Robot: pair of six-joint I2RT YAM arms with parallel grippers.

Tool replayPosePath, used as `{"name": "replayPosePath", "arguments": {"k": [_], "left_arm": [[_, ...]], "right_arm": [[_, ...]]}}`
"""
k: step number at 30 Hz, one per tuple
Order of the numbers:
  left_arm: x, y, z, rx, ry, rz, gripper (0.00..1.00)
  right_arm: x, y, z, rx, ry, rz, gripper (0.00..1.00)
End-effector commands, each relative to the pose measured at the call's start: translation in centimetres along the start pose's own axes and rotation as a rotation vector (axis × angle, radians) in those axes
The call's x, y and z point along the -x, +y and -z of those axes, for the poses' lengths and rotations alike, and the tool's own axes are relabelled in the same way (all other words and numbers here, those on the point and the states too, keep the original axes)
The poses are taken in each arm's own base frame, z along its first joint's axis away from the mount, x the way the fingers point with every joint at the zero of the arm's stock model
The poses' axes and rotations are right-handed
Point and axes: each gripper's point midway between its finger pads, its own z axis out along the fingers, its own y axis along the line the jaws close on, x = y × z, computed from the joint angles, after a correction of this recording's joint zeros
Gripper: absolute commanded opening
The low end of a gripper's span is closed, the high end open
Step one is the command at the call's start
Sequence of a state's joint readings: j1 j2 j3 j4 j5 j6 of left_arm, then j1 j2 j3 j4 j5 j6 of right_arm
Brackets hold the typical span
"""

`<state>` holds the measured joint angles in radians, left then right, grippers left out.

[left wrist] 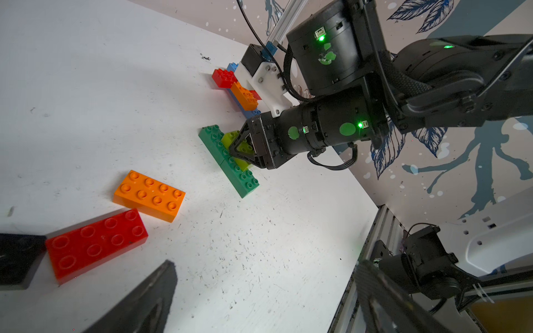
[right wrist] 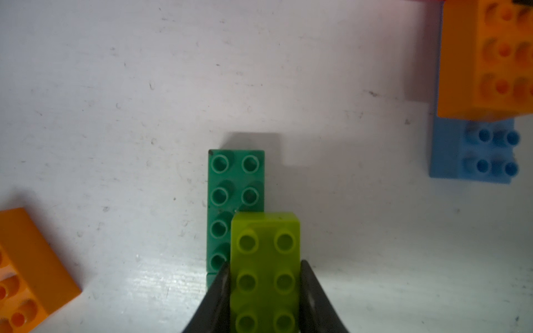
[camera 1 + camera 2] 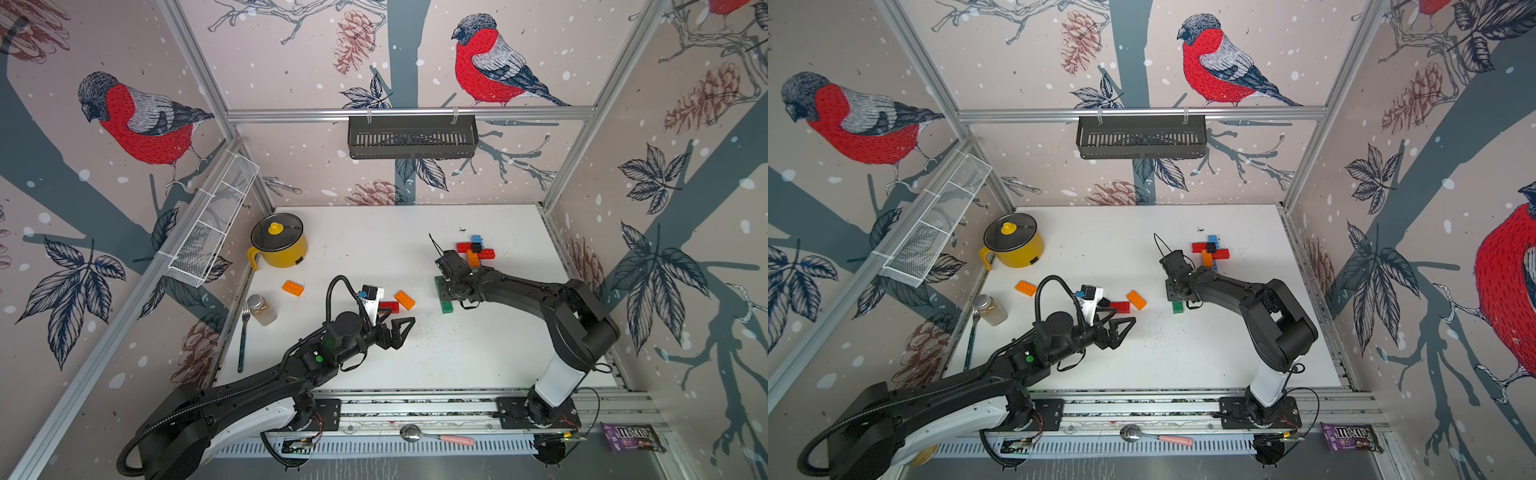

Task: Assemble a small pinwheel with lego
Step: Assemble the lego brick with the lego brick.

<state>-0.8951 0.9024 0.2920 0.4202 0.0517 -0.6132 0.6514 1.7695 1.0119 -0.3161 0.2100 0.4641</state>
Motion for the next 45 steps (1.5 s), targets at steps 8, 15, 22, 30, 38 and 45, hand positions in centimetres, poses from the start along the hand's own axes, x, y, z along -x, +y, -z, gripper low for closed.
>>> {"name": "replayPosePath", "arguments": {"k": [8, 15, 22, 30, 38, 45], "left_arm": [[0.6, 0.9, 0.0, 0.064, -0.021, 0.003, 0.97], [0.1, 2.2, 0.1, 0.139, 0.007, 0.016, 0.97], [-0.5, 3.2, 0.6, 0.205, 0.046, 0.04, 0.97], [-2.4, 4.3, -0.4, 0.282, 0.161, 0.126, 0.94], [-4.8, 7.1, -0.1, 0.447, 0.232, 0.22, 0.91], [-6.2, 7.4, -3.4, 0.481, 0.302, 0.32, 0.84]], "right_arm": [[-6.9, -0.3, -1.1, -0.01, 0.28, 0.049, 0.16], [-4.2, -0.5, 0.7, 0.013, 0.196, 0.027, 0.16], [-3.9, -0.9, 2.0, 0.033, 0.163, 0.004, 0.2], [-0.8, 0.5, 3.3, 0.102, 0.076, -0.018, 0.43], [1.2, 0.9, 5.1, 0.148, -0.002, -0.017, 0.68], [2.0, 0.2, 7.4, 0.201, -0.091, -0.041, 0.85]]}}
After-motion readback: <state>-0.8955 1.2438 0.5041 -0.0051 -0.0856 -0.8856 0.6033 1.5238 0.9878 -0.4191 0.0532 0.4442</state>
